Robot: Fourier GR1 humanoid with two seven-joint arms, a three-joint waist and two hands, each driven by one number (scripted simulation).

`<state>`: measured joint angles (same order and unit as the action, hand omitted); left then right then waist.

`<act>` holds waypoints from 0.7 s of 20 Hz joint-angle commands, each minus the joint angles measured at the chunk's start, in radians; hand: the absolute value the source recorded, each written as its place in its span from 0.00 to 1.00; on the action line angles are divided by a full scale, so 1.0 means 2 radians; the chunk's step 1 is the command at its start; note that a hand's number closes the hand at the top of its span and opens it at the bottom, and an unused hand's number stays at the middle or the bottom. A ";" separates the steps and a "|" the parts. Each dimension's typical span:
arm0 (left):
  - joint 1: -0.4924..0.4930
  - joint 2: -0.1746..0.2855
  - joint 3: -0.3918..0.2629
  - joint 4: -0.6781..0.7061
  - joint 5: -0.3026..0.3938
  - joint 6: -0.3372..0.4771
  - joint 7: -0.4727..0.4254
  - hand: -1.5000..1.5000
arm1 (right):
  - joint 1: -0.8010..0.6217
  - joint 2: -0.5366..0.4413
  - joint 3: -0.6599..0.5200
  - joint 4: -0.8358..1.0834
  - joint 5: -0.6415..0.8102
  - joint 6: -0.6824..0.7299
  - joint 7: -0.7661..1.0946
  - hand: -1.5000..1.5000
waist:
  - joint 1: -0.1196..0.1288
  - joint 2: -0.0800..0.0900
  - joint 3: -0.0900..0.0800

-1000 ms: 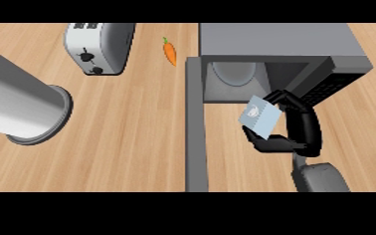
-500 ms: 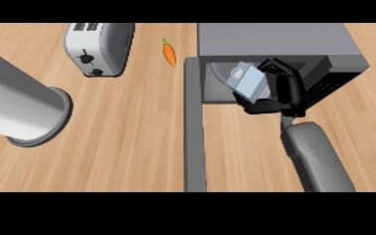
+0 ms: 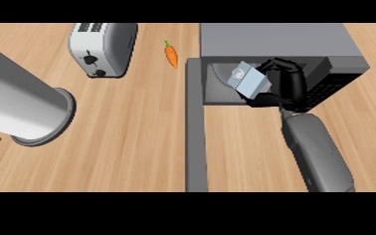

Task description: Pick up the milk, place it into the microwave and close the microwave

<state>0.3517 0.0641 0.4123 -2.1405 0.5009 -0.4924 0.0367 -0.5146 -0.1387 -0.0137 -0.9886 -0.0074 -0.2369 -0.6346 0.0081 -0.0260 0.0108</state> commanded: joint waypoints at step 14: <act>-0.050 0.008 -0.029 0.020 -0.011 -0.003 0.009 0.00 | -0.082 -0.020 -0.025 0.090 0.028 -0.082 0.031 1.00 | 0.068 0.036 -0.005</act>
<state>0.2691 0.0821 0.3721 -2.0976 0.4893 -0.5043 0.0433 -0.4797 -0.1683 -0.0312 -0.9889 0.0330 -0.3606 -0.7876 0.0647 -0.0178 0.0100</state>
